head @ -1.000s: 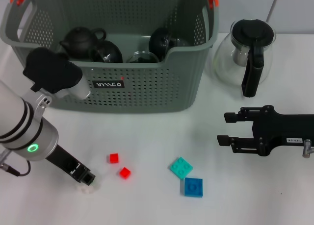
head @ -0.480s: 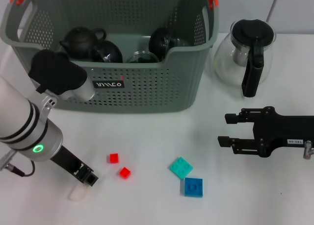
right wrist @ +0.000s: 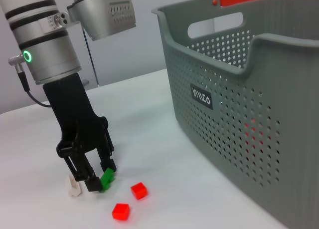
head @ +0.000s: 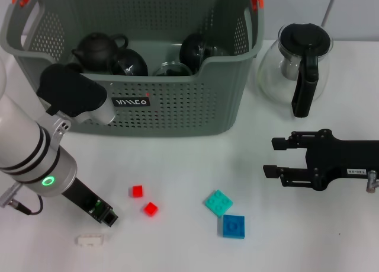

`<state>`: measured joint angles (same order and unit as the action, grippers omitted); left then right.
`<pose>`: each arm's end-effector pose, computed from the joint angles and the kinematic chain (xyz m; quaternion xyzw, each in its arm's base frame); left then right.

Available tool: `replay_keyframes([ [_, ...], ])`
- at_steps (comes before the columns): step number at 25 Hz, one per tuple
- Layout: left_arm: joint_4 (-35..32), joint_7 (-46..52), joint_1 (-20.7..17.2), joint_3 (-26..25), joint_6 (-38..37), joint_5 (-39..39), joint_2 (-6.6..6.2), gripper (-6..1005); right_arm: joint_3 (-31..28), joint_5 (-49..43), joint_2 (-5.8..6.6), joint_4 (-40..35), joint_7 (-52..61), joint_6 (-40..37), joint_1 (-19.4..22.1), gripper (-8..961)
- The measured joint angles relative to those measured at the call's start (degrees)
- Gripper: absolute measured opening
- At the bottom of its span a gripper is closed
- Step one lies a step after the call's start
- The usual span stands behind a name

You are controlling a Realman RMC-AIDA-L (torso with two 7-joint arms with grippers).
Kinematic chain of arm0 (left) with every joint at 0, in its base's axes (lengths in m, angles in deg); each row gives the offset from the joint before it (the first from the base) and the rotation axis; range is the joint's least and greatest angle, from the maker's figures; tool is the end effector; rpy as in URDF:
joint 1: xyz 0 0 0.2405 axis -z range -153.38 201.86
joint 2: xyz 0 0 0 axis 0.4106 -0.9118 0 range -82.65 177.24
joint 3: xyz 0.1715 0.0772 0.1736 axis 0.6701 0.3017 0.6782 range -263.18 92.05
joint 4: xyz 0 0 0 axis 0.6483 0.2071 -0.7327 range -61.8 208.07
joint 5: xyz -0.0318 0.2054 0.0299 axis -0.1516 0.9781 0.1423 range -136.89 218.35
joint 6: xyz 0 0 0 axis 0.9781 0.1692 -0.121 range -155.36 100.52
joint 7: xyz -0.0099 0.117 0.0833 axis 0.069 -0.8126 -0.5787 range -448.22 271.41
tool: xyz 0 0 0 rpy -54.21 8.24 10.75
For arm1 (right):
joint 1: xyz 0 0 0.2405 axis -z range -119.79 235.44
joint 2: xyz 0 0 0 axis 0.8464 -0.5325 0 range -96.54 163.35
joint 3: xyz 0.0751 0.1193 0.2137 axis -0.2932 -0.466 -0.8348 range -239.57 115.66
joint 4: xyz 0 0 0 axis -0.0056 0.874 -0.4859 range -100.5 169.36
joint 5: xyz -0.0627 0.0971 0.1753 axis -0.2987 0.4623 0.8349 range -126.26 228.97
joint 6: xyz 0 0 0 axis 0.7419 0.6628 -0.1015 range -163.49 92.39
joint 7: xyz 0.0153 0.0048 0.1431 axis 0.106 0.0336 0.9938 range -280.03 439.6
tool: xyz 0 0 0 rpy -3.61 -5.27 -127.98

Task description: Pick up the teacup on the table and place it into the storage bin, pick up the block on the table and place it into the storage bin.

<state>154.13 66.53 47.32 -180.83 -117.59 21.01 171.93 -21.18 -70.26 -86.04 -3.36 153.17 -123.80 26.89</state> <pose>-0.2292 0.3035 -0.0255 -0.8562 -0.4181 0.2415 0.1836 0.2697 0.3244 -0.0138 -0.9650 0.1617 0.1746 0.1104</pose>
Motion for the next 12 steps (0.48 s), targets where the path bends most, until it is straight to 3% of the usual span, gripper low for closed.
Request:
replay_keyframes([
  [12, 0.2, 0.2, 0.2, 0.8, 0.1, 0.1, 0.0, 409, 0.0, 0.1, 0.0, 0.0, 0.0, -0.1, 0.0, 684],
])
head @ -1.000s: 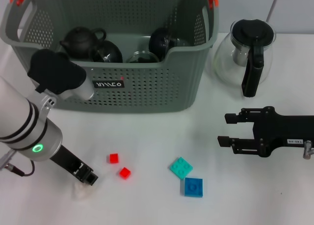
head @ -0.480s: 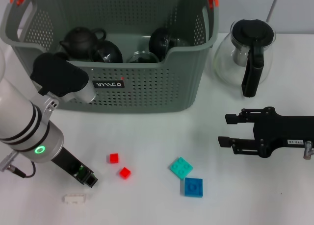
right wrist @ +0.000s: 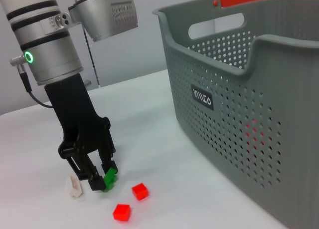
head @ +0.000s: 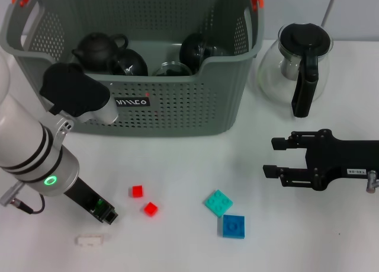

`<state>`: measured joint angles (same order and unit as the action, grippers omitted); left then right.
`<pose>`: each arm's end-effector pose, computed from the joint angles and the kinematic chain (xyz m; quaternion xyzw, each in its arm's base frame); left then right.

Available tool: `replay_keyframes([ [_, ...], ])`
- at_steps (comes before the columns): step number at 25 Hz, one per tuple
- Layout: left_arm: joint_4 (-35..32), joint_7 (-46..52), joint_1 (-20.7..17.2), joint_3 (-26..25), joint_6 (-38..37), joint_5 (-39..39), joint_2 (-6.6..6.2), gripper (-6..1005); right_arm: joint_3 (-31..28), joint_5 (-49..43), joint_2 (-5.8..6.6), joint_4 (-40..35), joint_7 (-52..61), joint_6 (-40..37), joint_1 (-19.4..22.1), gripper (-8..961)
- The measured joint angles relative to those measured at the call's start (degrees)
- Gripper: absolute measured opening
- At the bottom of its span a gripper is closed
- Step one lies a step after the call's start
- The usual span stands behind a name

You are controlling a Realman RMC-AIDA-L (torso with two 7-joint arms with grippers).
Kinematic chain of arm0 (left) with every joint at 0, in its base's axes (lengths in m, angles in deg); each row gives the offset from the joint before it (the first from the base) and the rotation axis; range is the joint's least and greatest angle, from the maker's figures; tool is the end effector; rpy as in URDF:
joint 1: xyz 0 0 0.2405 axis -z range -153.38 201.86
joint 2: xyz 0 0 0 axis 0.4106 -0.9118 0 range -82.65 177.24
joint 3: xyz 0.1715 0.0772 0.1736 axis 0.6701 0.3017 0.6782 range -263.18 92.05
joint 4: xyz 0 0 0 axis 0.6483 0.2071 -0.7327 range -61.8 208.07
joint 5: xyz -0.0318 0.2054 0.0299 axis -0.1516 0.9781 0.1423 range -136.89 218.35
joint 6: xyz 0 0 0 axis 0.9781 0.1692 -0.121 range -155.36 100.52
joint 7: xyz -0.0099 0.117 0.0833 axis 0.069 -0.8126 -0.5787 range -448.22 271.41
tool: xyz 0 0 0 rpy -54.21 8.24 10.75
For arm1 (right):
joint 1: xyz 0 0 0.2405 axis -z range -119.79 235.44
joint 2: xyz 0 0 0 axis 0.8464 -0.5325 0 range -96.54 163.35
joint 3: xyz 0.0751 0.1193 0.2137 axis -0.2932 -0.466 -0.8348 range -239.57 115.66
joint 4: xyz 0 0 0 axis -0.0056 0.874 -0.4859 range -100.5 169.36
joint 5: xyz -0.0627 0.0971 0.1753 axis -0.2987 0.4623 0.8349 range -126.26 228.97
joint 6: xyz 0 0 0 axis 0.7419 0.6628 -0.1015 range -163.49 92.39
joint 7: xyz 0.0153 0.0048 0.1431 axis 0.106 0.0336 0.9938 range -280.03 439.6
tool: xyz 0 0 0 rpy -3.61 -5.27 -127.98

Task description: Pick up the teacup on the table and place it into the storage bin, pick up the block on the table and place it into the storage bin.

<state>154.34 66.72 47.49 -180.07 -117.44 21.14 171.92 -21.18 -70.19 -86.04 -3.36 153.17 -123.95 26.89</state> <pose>-0.2267 0.3040 -0.0269 -0.8585 -0.4119 0.2434 0.1847 0.2693 0.3242 -0.0138 -0.9649 0.1614 0.1757 0.1096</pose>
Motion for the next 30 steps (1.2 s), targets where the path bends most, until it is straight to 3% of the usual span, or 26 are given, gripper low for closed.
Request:
replay_keyframes([
  [5, 1.2, -0.2, 0.0, 0.5, -0.7, 0.0, 0.0, 409, 0.0, 0.1, 0.0, 0.0, 0.0, 0.0, 0.0, 684],
  [8, 5.2, -2.1, -0.7, -1.1, -2.6, -2.1, -0.01, 420, 0.0, 0.1, 0.0, 0.0, 0.0, -0.1, 0.0, 684],
  [11, 9.9, -7.9, -0.8, -9.2, -8.1, -9.7, -0.18, 430, 0.0, 0.1, 0.0, 0.0, 0.0, -0.1, 0.0, 684],
  [14, 11.6, -15.7, 1.4, -22.4, -15.4, -21.5, -0.77, 441, 0.0, 0.1, 0.0, 0.0, 0.0, -0.2, 0.0, 684],
  [17, 9.4, -20.8, 5.2, -35.3, -21.0, -33.4, -2.5, 452, 0.0, 0.1, 0.0, 0.0, 0.0, -0.3, 0.0, 683],
  [19, 6.3, -21.3, 8.2, -41.5, -19.4, -40.9, -4.38, 459, 0.0, 0.1, -0.02, 0.0, 0.0, -0.3, 0.0, 683],
  [24, 0.3, -21.3, 12.8, -42.2, -9.3, -43.3, -6.37, 476, 0.1, 0.2, -0.18, 0.0, 0.0, -0.4, -0.2, 683],
  [28, -8.7, -22.1, 18.5, -35.7, 3.8, -36.1, -8.17, 491, 0.2, 0.3, -0.26, 0.0, 0.0, -0.4, -0.4, 683],
  [30, -12.2, -22.6, 21.0, -32.1, 9.0, -31.5, -8.4, 498, 0.2, 0.3, -0.31, 0.0, 0.0, -0.4, -0.4, 683],
])
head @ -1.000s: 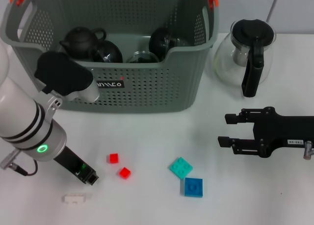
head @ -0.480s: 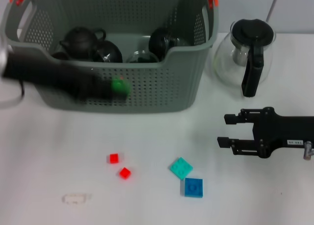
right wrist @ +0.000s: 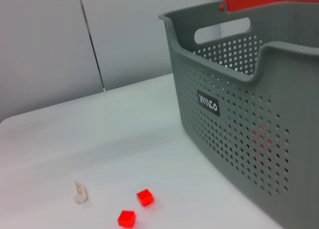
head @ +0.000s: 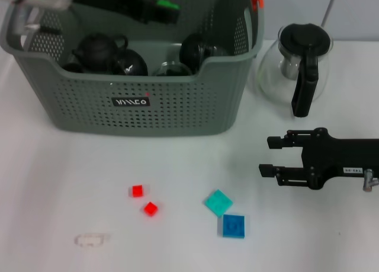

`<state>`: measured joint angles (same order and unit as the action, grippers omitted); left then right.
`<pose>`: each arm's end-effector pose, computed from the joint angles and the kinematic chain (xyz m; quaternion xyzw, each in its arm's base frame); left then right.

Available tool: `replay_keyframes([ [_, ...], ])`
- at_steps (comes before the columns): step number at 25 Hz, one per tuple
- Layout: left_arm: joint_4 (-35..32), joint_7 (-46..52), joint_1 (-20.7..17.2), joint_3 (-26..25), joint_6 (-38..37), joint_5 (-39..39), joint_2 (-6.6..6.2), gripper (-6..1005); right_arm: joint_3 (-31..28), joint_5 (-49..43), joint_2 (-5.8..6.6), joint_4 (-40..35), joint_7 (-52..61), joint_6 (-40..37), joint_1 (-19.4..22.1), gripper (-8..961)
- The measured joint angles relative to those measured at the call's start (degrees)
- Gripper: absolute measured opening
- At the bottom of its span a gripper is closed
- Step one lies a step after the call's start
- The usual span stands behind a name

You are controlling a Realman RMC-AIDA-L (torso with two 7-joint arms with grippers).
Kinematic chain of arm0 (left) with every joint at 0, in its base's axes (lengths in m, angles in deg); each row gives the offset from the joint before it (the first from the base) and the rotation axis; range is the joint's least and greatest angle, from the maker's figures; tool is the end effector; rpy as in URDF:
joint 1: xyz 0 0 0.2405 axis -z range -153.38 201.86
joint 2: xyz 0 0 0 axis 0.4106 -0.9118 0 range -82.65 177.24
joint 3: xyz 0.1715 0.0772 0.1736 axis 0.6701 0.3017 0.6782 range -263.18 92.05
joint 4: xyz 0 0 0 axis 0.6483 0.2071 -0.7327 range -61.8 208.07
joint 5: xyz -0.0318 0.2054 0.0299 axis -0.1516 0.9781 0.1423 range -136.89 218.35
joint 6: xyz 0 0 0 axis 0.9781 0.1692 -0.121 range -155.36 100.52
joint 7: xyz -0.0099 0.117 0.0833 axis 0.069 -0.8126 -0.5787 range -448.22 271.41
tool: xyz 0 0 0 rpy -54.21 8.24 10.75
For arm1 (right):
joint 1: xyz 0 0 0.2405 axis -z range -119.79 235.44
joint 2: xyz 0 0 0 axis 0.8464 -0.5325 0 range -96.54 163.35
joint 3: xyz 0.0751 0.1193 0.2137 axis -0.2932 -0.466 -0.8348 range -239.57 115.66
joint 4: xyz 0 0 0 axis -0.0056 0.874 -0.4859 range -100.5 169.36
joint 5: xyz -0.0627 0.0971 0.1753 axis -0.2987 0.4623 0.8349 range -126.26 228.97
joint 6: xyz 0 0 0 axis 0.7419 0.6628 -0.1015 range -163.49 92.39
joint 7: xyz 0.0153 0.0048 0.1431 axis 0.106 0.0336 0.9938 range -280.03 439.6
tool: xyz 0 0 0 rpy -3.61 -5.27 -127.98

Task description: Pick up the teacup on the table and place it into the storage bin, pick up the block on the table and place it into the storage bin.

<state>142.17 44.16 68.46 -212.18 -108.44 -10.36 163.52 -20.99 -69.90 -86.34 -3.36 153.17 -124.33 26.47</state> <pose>-0.1288 0.4247 0.0731 -0.9225 -0.2941 -0.1135 0.2229 0.2646 0.3249 -0.0160 -0.9653 0.1570 0.1809 0.1042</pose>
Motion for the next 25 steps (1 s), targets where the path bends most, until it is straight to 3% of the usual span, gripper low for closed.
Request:
replay_keyframes([
  [3, -2.9, 0.0, 2.4, 4.0, 5.9, 6.4, 0.39, 508, -0.2, 0.0, -0.05, 0.0, 0.0, 0.0, 0.0, 683],
  [4, -4.7, 0.5, 4.1, 6.0, 8.8, 11.2, 1.32, 512, -0.2, 0.0, -0.05, 0.0, 0.0, -0.1, 0.0, 683],
  [6, -5.5, 1.3, 4.9, 6.5, 9.7, 13.6, 1.75, 519, -0.2, 0.0, -0.05, 0.0, 0.0, -0.2, -0.2, 683],
  [7, -8.0, 4.0, 7.1, 6.8, 11.5, 19.7, 2.81, 522, -0.2, 0.0, -0.05, -0.1, 0.0, -0.3, -0.2, 683],
  [12, -12.9, 5.9, 9.4, 7.1, 14.0, 24.5, 3.13, 540, -0.2, 0.0, -0.05, -0.3, 0.0, -0.7, -0.4, 684],
  [15, -12.3, 6.0, 9.3, 6.8, 14.5, 24.9, 3.58, 551, -0.2, 0.0, -0.04, -0.3, 0.0, -0.7, -0.4, 684],
  [18, -6.5, 6.1, 7.3, 6.2, 12.9, 24.1, 4.56, 561, -0.2, 0.0, -0.04, -0.3, 0.0, -0.8, -0.4, 684],
  [19, -0.7, 6.2, 5.1, 6.2, 10.9, 23.2, 5.45, 565, -0.2, 0.0, -0.04, -0.3, 0.0, -0.8, -0.4, 684],
  [20, 1.0, 6.2, 4.4, 6.1, 10.4, 23.0, 5.7, 565, -0.2, 0.0, -0.05, -0.3, 0.0, -0.9, -0.3, 684],
  [25, 18.9, 3.5, -6.4, 3.9, 2.1, 15.4, 7.6, 567, -0.2, 0.0, -0.04, -0.3, 0.0, -0.9, -0.2, 684],
])
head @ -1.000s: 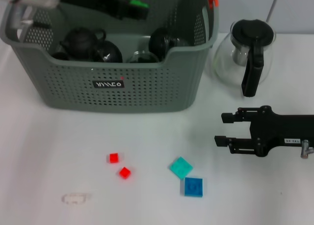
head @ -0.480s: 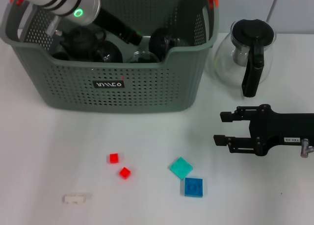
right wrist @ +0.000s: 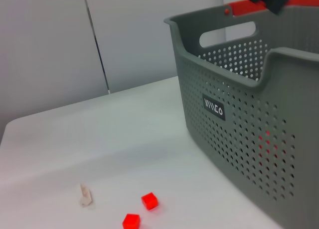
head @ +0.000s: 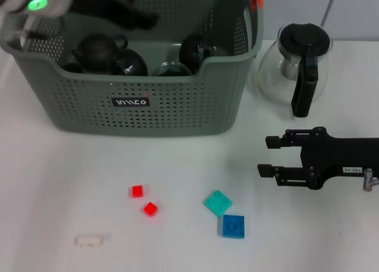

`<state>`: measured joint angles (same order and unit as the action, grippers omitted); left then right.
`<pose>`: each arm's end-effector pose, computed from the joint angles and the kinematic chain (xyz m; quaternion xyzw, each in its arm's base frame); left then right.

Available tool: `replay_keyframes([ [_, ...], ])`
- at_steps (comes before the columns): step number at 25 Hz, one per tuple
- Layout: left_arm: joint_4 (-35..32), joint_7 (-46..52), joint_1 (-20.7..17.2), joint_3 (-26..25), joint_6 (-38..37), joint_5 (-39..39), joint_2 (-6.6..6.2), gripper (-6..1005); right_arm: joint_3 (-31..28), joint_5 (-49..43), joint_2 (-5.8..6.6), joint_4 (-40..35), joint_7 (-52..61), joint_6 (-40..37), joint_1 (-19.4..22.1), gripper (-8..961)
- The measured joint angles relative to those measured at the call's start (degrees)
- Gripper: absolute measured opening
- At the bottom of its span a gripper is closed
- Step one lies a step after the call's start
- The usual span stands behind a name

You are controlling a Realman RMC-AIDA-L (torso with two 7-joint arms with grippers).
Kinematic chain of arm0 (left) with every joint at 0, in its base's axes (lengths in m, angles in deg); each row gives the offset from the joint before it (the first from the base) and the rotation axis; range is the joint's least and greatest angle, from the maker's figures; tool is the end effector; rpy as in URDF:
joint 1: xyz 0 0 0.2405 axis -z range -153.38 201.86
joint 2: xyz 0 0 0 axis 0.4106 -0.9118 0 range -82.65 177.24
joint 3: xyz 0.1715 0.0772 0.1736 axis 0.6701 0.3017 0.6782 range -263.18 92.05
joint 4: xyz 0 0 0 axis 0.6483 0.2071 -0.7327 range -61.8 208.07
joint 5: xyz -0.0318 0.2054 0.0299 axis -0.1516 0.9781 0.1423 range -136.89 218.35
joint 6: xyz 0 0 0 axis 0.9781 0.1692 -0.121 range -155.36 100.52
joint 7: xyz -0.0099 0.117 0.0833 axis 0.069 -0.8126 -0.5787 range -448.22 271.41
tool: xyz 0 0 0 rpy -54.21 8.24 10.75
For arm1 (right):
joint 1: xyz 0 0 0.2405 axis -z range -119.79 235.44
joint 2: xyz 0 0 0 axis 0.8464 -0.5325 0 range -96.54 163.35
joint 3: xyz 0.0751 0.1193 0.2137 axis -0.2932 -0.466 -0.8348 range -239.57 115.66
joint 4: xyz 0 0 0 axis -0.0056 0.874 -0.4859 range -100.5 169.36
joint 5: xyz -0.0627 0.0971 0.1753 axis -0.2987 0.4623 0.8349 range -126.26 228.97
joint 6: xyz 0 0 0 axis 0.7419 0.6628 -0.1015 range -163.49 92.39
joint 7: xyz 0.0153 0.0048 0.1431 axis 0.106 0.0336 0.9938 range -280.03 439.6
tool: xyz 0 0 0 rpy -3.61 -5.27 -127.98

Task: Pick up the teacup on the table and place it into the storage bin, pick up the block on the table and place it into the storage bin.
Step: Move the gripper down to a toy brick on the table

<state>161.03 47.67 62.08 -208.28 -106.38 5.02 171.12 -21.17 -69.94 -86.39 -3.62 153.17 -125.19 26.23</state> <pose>-0.1261 0.4027 0.0764 -0.9062 -0.2575 -0.0499 0.3318 0.2617 0.3248 -0.0153 -0.9658 0.1525 0.1844 0.0993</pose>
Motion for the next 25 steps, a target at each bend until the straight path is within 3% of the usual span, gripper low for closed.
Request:
replay_keyframes([
  [3, 4.1, -8.5, -6.9, -4.8, -7.8, -9.2, 0.21, 568, 0.0, 0.0, 0.0, -0.1, 0.0, 0.0, -0.1, 684],
  [6, 3.3, -15.6, -9.8, -7.5, -12.0, -13.4, 0.4, 568, 0.0, 0.0, 0.0, -0.2, 0.0, 0.0, -0.2, 684],
  [7, 0.7, -25.3, -13.7, -9.7, -17.0, -17.3, 0.55, 568, 0.0, 0.0, 0.0, -0.2, 0.0, 0.2, -0.2, 684],
  [12, -3.3, -35.7, -19.3, -11.0, -22.2, -19.6, 0.43, 568, 0.0, 0.0, 0.0, -0.2, 0.0, 0.3, -0.1, 683],
  [18, -4.4, -34.7, -20.0, -12.2, -27.7, -10.8, 0.11, 568, 0.0, 0.0, 0.11, -0.2, 0.2, 0.2, 0.2, 683],
  [25, -4.4, -26.0, -18.1, -11.7, -32.4, -2.0, -0.25, 568, 0.0, 0.0, 0.28, 0.0, 0.4, 0.3, 0.4, 683],
])
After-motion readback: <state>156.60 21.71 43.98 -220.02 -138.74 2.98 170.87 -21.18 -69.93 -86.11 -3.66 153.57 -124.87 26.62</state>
